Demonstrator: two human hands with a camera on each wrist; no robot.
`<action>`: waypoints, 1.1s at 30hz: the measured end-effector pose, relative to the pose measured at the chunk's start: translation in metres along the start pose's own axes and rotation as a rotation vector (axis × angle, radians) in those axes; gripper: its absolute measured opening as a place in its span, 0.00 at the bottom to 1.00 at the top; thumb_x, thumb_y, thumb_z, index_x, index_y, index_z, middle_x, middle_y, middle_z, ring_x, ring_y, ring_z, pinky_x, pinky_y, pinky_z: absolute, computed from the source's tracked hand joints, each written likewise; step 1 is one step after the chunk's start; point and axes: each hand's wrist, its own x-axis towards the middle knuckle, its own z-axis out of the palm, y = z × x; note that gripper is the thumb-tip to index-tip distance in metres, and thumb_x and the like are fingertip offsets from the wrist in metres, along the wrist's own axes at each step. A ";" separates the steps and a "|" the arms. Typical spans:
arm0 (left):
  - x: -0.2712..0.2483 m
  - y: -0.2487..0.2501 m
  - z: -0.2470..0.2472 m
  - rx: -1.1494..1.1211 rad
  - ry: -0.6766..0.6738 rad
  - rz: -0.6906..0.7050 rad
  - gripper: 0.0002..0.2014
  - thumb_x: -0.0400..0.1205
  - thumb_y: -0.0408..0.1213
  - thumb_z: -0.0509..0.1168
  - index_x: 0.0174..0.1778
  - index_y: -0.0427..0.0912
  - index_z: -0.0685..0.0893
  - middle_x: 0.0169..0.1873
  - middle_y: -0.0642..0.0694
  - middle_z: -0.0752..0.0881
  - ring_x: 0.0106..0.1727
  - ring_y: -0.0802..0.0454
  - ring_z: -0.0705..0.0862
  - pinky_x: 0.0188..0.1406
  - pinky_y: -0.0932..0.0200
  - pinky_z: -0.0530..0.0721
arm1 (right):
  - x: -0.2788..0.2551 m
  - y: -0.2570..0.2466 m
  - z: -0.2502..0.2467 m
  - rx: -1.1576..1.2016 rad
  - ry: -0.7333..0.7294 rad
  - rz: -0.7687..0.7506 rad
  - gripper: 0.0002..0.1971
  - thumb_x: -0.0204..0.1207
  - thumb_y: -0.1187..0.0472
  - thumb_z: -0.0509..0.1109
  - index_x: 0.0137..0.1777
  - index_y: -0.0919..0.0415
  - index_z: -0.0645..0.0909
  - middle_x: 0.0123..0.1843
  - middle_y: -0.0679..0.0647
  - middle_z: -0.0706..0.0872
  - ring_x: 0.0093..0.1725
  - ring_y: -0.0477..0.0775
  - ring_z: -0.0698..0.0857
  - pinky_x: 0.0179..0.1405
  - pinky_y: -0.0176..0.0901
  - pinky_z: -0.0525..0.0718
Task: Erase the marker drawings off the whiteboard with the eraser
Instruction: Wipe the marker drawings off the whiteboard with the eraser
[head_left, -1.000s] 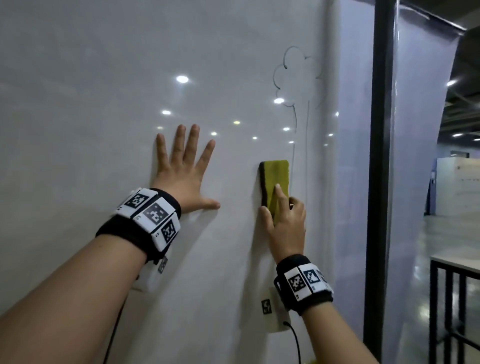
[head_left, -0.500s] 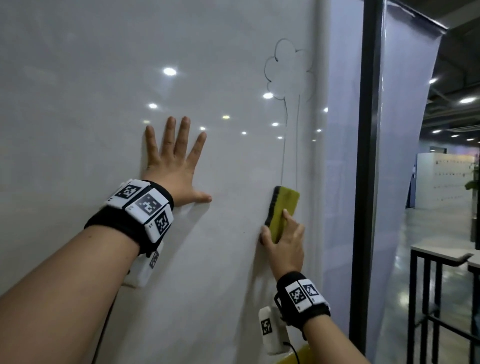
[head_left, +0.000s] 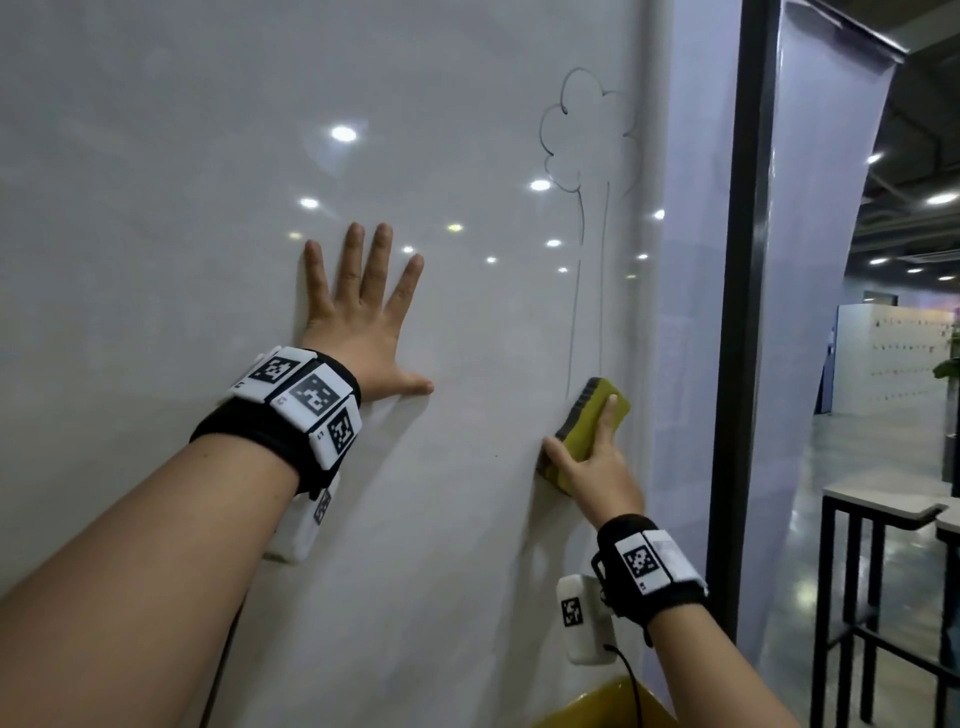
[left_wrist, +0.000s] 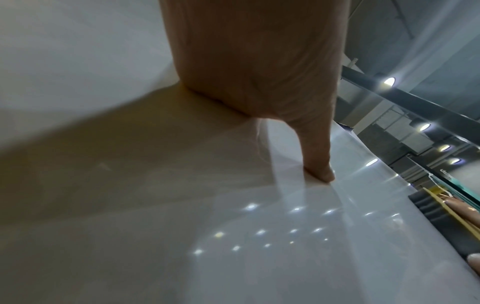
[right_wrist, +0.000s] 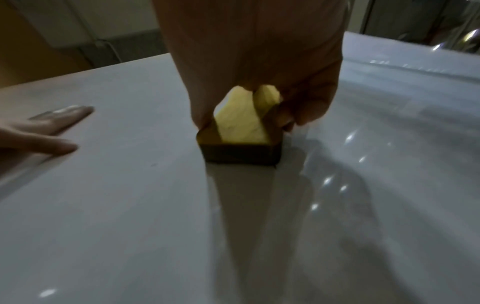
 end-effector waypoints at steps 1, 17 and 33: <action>0.000 0.000 0.000 0.002 0.000 0.001 0.62 0.67 0.76 0.58 0.77 0.46 0.22 0.74 0.36 0.19 0.75 0.34 0.21 0.66 0.30 0.23 | 0.006 0.002 -0.005 0.052 0.013 0.051 0.48 0.75 0.35 0.61 0.79 0.40 0.27 0.73 0.61 0.75 0.66 0.65 0.79 0.61 0.54 0.75; 0.001 0.001 0.001 0.025 0.013 -0.008 0.62 0.67 0.76 0.58 0.76 0.47 0.21 0.74 0.37 0.19 0.75 0.34 0.21 0.66 0.30 0.23 | 0.036 -0.015 0.007 0.200 0.436 -0.242 0.28 0.80 0.54 0.65 0.80 0.48 0.64 0.61 0.67 0.72 0.64 0.65 0.71 0.67 0.51 0.69; -0.001 0.001 -0.005 0.028 -0.045 -0.019 0.63 0.65 0.78 0.57 0.69 0.49 0.15 0.65 0.40 0.11 0.64 0.39 0.11 0.65 0.32 0.21 | 0.037 -0.011 0.012 0.052 0.482 -0.569 0.25 0.74 0.48 0.69 0.72 0.48 0.75 0.54 0.67 0.78 0.53 0.66 0.77 0.41 0.55 0.82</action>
